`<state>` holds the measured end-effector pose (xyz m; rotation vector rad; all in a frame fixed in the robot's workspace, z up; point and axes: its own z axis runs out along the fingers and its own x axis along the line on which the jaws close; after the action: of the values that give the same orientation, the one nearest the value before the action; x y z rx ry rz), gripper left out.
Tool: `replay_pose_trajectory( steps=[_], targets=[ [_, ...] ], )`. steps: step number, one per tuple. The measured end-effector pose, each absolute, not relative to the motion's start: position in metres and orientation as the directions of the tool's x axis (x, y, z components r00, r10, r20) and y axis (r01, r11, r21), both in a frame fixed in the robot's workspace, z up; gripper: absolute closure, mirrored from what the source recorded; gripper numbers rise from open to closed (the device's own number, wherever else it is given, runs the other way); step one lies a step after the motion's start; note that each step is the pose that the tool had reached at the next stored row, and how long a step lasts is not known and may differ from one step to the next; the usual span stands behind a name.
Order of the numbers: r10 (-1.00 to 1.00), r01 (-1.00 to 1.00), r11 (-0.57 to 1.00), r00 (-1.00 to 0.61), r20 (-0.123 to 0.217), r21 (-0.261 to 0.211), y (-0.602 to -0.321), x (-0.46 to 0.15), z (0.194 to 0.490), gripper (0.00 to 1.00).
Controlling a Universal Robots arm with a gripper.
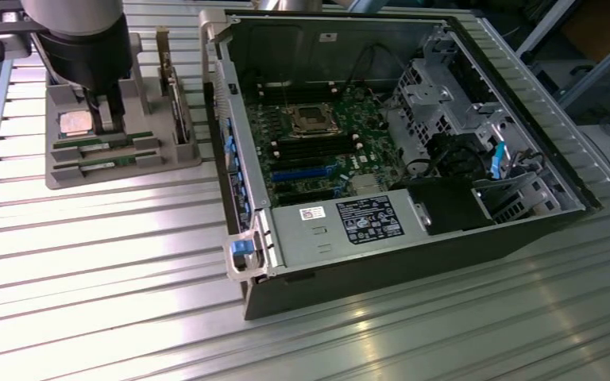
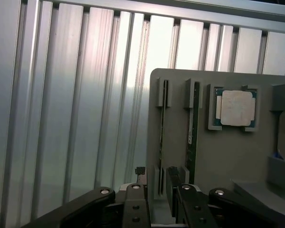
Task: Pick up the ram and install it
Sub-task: 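Pick up the ram and move it above insertion slot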
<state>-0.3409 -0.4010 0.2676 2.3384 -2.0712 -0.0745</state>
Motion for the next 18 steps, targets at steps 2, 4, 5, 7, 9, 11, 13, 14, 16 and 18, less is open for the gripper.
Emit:
replay_pose_trajectory(
  steps=[2, 4, 5, 7, 9, 11, 13, 14, 16, 18],
  targets=[
    [-0.992, -0.992, -0.121, 0.120, -0.024, 0.044, -0.401, -0.341, 0.267, 0.70],
    [-0.992, -0.992, -0.121, 0.120, -0.024, 0.044, -0.401, -0.342, 0.266, 0.70],
    [-0.992, -0.992, -0.121, 0.120, -0.024, 0.044, -0.401, -0.343, 0.265, 0.70],
    [-0.992, -0.992, -0.121, 0.120, -0.024, 0.044, -0.401, -0.346, 0.263, 0.70],
    [-0.992, -0.992, -0.121, 0.120, -0.024, 0.044, -0.400, -0.348, 0.261, 0.70],
    [-0.992, -0.992, -0.121, 0.120, -0.024, 0.044, -0.400, -0.348, 0.259, 0.70],
    [-0.992, -0.992, -0.121, 0.120, -0.024, 0.044, -0.399, -0.350, 0.257, 0.70],
    [-0.992, -0.992, -0.121, 0.120, -0.024, 0.044, -0.399, -0.351, 0.256, 0.70],
    [-0.992, -0.992, -0.121, 0.120, -0.025, 0.044, -0.398, -0.352, 0.254, 0.70],
    [-0.992, -0.992, -0.121, 0.120, -0.024, 0.044, -0.397, -0.353, 0.253, 0.70]
  ],
)
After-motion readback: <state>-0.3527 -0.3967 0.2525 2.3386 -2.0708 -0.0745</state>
